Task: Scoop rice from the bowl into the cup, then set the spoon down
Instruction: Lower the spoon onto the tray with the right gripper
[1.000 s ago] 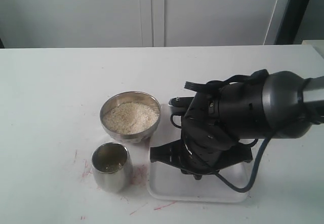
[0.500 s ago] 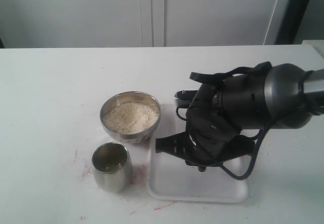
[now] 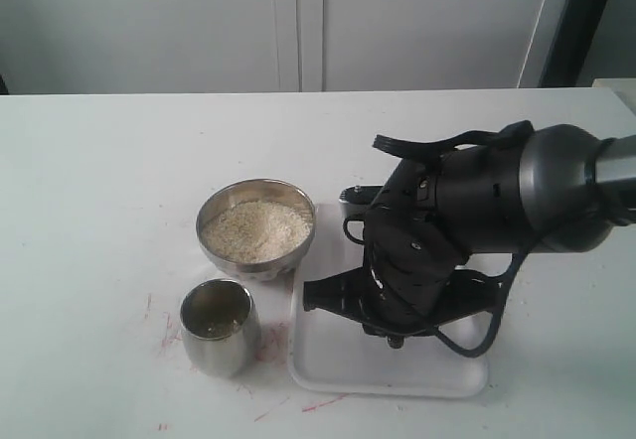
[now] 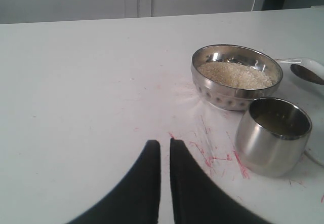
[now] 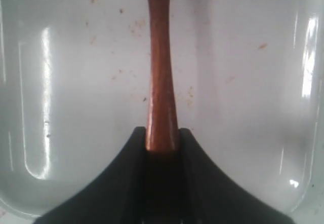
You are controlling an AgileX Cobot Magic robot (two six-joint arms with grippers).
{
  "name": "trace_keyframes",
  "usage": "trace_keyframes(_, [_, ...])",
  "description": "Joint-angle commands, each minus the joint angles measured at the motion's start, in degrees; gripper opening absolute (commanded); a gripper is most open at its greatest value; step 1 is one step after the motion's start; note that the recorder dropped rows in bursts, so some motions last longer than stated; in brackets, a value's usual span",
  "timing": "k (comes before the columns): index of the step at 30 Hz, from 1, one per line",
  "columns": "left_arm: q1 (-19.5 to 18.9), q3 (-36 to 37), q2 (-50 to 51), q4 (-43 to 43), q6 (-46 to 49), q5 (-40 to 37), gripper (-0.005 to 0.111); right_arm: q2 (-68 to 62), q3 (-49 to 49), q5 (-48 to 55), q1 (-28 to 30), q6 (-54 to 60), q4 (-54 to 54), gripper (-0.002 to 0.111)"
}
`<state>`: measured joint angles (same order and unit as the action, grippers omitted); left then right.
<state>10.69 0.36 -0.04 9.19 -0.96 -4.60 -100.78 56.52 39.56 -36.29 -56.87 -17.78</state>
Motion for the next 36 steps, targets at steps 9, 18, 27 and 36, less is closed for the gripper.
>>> trace_keyframes(9, [0.06,-0.36,0.04,0.59,-0.10,0.22,0.014,-3.91,5.62,7.13,0.35,2.95,0.40,0.000])
trace_keyframes(18, [0.06,-0.36,0.04,0.59,-0.10,0.22,0.014,-4.47,5.62,6.78,0.35,2.95,0.40,0.000])
trace_keyframes(27, [0.06,-0.36,0.04,0.59,-0.10,0.22,0.014,-4.61,5.62,5.49,0.35,2.95,0.40,0.000])
trace_keyframes(36, [0.06,-0.36,0.04,0.59,-0.10,0.22,0.014,-4.70,5.62,4.02,0.35,4.15,0.21,0.011])
